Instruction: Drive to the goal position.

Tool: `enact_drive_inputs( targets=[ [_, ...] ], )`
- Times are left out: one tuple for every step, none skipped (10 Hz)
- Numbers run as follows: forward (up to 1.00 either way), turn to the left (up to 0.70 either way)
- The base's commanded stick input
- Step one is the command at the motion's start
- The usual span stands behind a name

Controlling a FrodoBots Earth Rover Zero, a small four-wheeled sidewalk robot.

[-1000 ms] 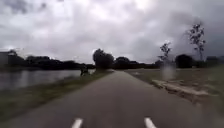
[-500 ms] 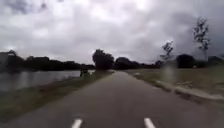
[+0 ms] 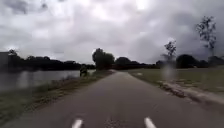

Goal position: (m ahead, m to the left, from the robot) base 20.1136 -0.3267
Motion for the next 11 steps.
enact_drive_inputs(
  targets=[
    [0.98, 0.04],
    [0.98, 0.04],
    [0.98, 0.04],
    [0.98, 0.04],
    [0.98, 0.04],
    [0.98, 0.04],
    [0.98, 0.04],
    [0.98, 0.04],
    [0.98, 0.04],
    [0.98, 0.04],
    [0.98, 0.04]
  ],
)
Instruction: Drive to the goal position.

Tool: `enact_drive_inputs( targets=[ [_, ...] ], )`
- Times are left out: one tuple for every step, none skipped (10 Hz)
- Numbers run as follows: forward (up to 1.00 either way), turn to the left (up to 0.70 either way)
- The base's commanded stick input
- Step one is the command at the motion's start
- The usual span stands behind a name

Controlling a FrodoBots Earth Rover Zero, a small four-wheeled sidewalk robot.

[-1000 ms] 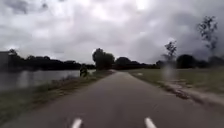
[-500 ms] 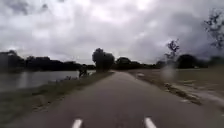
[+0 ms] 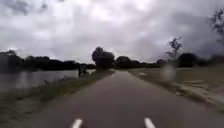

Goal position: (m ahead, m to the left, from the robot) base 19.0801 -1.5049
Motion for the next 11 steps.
enact_drive_inputs(
  targets=[
    [0.98, 0.04],
    [0.98, 0.04],
    [0.98, 0.04],
    [0.98, 0.04],
    [0.98, 0.04],
    [0.98, 0.04],
    [0.98, 0.04],
    [0.98, 0.04],
    [0.98, 0.04],
    [0.98, 0.04],
    [0.98, 0.04]
  ],
)
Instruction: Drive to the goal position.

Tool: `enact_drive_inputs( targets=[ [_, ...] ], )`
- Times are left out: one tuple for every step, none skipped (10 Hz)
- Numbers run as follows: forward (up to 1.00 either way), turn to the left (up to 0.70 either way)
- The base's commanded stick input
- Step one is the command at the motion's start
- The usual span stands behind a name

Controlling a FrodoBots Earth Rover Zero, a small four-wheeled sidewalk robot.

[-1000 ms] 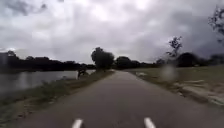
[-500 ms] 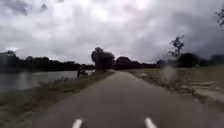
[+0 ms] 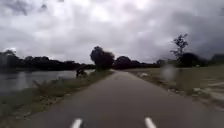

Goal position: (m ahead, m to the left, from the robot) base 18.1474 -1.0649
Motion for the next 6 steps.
enact_drive_inputs(
  targets=[
    [0.98, 0.04],
    [0.98, 0.04],
    [0.98, 0.04],
    [0.98, -0.22],
    [0.98, -0.37],
    [0.98, -0.28]
  ],
)
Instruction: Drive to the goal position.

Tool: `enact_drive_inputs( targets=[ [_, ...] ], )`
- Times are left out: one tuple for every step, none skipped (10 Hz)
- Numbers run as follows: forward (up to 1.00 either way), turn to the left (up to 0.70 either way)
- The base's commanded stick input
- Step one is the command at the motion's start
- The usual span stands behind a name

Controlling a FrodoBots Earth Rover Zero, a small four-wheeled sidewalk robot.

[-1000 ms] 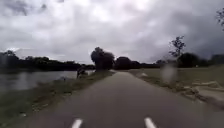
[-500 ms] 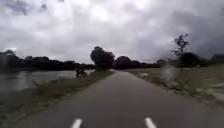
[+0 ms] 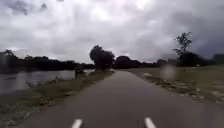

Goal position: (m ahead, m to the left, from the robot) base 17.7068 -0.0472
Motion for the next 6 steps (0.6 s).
enact_drive_inputs(
  targets=[
    [0.98, -0.05],
    [0.98, 0.04],
    [0.98, 0.04],
    [0.98, 0.04],
    [0.98, 0.04],
    [0.98, 0.04]
  ],
)
